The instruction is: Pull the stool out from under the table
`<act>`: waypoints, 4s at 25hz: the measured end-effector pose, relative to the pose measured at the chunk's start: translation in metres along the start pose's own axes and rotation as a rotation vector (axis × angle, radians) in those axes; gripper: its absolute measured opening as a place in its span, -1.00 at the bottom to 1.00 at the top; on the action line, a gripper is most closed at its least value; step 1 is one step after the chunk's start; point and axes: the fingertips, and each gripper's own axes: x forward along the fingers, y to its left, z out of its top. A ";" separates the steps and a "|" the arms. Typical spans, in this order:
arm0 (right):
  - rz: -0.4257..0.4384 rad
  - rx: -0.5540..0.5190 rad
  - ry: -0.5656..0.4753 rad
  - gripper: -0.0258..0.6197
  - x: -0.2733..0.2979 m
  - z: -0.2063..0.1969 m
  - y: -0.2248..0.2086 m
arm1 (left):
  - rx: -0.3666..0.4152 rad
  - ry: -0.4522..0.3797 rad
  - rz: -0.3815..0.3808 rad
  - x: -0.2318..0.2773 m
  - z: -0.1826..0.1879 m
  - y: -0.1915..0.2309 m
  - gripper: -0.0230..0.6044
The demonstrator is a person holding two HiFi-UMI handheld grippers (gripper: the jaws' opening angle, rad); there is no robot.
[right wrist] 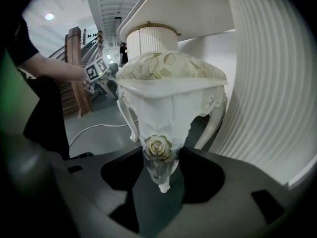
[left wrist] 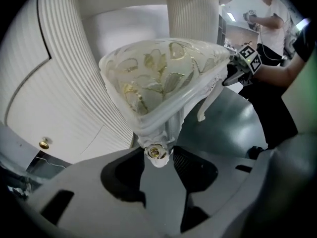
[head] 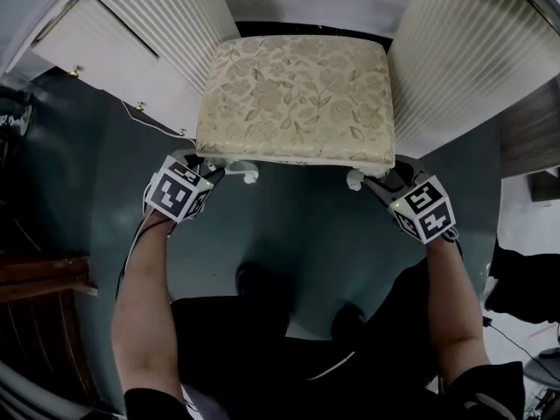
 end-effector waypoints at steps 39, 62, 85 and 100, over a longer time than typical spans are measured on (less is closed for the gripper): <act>0.167 0.026 0.008 -0.06 -0.019 0.076 -0.071 | 0.088 0.071 -0.144 -0.035 0.094 0.018 -0.21; 0.341 -0.147 0.101 0.20 -0.068 0.092 -0.029 | 0.023 0.071 -0.267 -0.095 0.066 0.018 -0.27; 0.161 0.491 -0.079 0.44 0.014 0.158 -0.129 | -0.379 -0.263 -0.271 -0.034 0.158 0.083 0.38; 0.248 0.451 -0.081 0.18 0.021 0.163 -0.126 | -0.408 -0.200 -0.310 -0.030 0.152 0.068 0.26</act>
